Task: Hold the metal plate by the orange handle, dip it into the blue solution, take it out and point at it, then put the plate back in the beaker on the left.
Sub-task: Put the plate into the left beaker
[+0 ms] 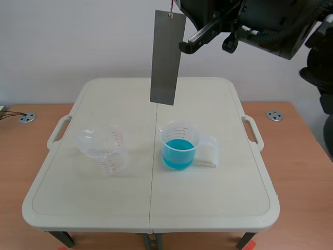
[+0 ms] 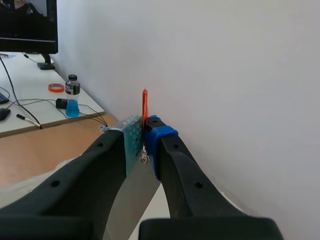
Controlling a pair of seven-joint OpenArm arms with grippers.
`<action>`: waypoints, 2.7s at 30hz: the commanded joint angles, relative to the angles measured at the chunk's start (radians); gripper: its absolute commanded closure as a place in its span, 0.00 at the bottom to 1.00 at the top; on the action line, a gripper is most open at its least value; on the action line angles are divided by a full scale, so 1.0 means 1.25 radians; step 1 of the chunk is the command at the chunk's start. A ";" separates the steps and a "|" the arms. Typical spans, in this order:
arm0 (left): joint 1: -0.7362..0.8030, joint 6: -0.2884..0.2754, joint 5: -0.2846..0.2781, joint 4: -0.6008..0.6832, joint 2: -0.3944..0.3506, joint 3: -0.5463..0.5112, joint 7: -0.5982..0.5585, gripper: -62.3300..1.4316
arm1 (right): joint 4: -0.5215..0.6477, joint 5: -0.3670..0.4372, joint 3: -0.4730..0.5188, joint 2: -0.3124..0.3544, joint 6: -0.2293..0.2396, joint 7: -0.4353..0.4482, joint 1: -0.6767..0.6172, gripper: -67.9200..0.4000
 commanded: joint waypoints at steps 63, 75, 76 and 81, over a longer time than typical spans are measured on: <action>0.021 0.004 -0.004 0.015 -0.020 -0.004 0.019 0.93 | -0.367 0.005 -0.287 -0.154 -0.006 0.012 0.245 0.97; 0.021 0.004 -0.004 0.015 -0.020 -0.004 0.019 0.93 | -0.368 0.005 -0.291 -0.154 -0.006 0.009 0.244 0.97; 0.021 0.004 -0.004 0.015 -0.020 -0.004 0.019 0.93 | -0.368 0.005 -0.291 -0.154 -0.006 0.009 0.244 0.97; 0.021 0.004 -0.004 0.015 -0.020 -0.004 0.019 0.93 | -0.375 0.004 -0.291 -0.154 -0.006 0.010 0.241 0.97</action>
